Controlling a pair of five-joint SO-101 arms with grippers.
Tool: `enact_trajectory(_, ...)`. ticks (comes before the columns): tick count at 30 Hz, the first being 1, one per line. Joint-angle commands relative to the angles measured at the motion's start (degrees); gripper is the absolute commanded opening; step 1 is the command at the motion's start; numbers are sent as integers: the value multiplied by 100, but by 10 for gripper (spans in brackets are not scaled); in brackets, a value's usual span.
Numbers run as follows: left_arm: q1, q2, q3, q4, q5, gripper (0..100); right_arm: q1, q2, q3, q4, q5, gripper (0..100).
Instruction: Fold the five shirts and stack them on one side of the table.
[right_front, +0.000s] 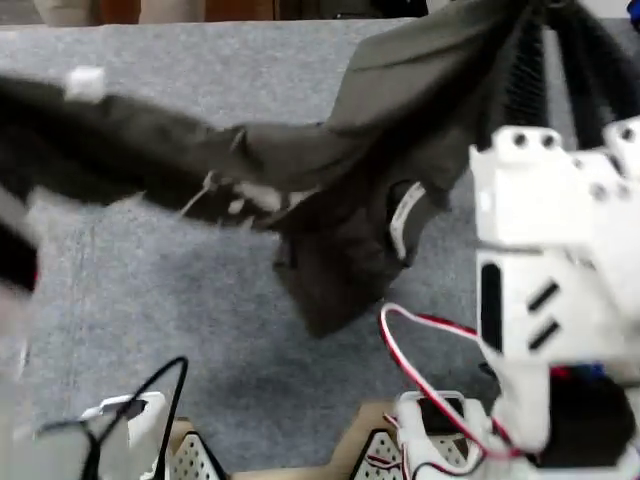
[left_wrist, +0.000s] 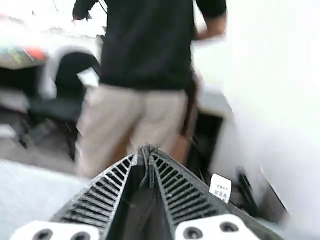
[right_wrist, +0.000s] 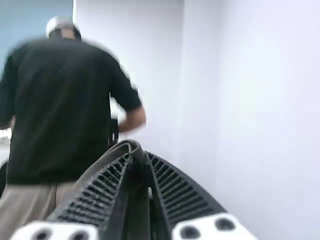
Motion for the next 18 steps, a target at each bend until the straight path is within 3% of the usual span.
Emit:
enact_trajectory(1, -571, -312, -62, -62, -193, 18, 233, -84, -690, 44, 9, 5)
enact_trajectory(14, -835, -910, -53, 26, -299, 18, 479, -48, -1200, 26, 9, 5)
enact_trajectory(18, -826, -804, 176, -633, -281, 18, 479, 171, -1402, -9, 9, 5)
